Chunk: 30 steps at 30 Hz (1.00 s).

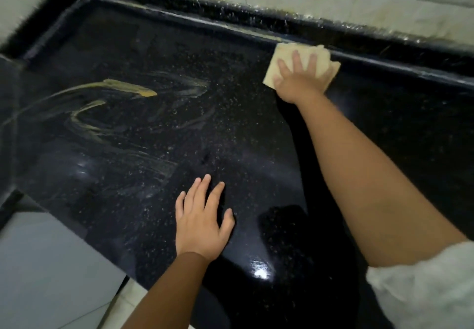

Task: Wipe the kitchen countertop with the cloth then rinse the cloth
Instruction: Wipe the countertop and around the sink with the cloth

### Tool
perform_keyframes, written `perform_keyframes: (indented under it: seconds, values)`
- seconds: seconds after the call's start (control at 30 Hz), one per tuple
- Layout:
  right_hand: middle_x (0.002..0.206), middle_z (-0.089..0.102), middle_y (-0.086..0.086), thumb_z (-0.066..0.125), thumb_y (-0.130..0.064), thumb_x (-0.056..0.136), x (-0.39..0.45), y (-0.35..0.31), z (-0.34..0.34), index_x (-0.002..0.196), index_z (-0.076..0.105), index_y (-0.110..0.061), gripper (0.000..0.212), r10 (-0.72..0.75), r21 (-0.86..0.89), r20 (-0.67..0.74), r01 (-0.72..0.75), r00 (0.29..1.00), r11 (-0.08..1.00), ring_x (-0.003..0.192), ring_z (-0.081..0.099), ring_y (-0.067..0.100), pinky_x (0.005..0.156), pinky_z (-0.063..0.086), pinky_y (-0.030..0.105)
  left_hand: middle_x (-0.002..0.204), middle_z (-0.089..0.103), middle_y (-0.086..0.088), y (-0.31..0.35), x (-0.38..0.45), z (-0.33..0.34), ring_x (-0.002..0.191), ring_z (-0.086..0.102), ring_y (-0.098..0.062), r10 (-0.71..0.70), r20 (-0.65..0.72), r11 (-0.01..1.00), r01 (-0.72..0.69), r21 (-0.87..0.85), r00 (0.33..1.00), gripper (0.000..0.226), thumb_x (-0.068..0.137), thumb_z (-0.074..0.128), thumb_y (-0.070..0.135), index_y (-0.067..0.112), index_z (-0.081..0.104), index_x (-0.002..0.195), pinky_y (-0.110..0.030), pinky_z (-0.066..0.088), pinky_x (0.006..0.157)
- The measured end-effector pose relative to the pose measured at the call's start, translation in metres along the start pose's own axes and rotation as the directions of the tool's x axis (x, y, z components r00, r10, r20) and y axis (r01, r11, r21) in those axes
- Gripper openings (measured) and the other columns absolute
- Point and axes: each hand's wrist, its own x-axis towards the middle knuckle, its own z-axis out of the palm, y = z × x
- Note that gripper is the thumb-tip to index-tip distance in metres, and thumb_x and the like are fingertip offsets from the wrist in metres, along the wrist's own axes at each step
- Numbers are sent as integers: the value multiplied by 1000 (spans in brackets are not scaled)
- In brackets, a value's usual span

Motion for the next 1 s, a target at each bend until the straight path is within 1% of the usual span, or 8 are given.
perform_keyframes:
  seconds: [0.23, 0.4, 0.47, 0.53, 0.6, 0.67, 0.87, 1.0]
  values:
    - [157, -13, -7, 15, -46, 99, -28, -44, 27, 146, 2, -41, 49, -312, -48, 63, 315, 948, 948, 143, -16, 28, 108, -10, 61, 136, 48, -13, -9, 0, -6, 130, 36, -29, -47, 46, 999, 47, 4, 998, 57, 81, 33, 42, 11, 56, 123, -46, 21, 107]
    - [157, -6, -8, 14, -48, 97, -129, -6, 68, 146, 6, -41, 50, -486, -105, 101, 495, 868, 862, 143, -12, 27, 108, -14, 58, 130, 53, -19, -7, -2, -7, 122, 47, -36, -23, 67, 997, 18, 76, 997, 54, 81, 35, 37, 7, 58, 119, -56, 34, 97]
    - [156, 16, -5, 9, -54, 90, -174, 29, 81, 143, 24, -40, 57, -516, -144, 88, 524, 852, 839, 144, 11, 30, 107, -15, 52, 129, 54, -20, -4, -5, -7, 121, 48, -38, -22, 72, 997, 16, 81, 997, 55, 81, 34, 37, 6, 58, 119, -57, 34, 96]
    - [150, 33, -5, 4, -60, 84, -197, 65, 80, 137, 38, -39, 67, -383, -130, 59, 387, 922, 913, 140, 27, 30, 107, -10, 45, 129, 53, -20, -4, -7, -7, 122, 47, -39, -19, 74, 997, 14, 75, 997, 55, 82, 34, 37, 5, 58, 120, -57, 32, 97]
    - [157, 6, -11, -3, -63, 80, -191, 94, 73, 143, 17, -44, 69, -175, -77, 64, 180, 982, 981, 145, 1, 23, 111, -11, 47, 132, 51, -20, -3, -4, -9, 125, 44, -38, -23, 81, 999, 19, 50, 996, 58, 82, 31, 39, 5, 57, 122, -56, 29, 100]
    - [157, -9, -11, 7, -54, 94, -175, 105, 61, 145, 5, -43, 53, 23, -34, 70, -20, 997, 999, 144, -12, 22, 112, -9, 53, 136, 48, -19, -3, 0, -12, 128, 40, -37, -27, 91, 999, 25, 23, 996, 62, 81, 29, 42, 6, 55, 124, -55, 26, 103]
    - [157, -14, -5, 13, -43, 99, -96, 66, 35, 147, 1, -34, 51, 239, 111, 1, -238, 971, 965, 142, -17, 29, 110, -7, 60, 140, 44, -13, -4, -6, -8, 133, 34, -31, -15, 65, 998, 19, -54, 998, 66, 79, 28, 49, 11, 54, 127, -49, 18, 108]
    - [156, -17, -2, 13, -44, 98, -45, 28, 22, 147, -5, -32, 53, 300, 143, -8, -296, 954, 944, 142, -18, 33, 108, -8, 63, 146, 36, -7, 1, -4, -7, 138, 23, -24, -175, 53, 969, 182, -169, 983, 74, 75, 23, 60, 18, 51, 129, -38, 11, 112]
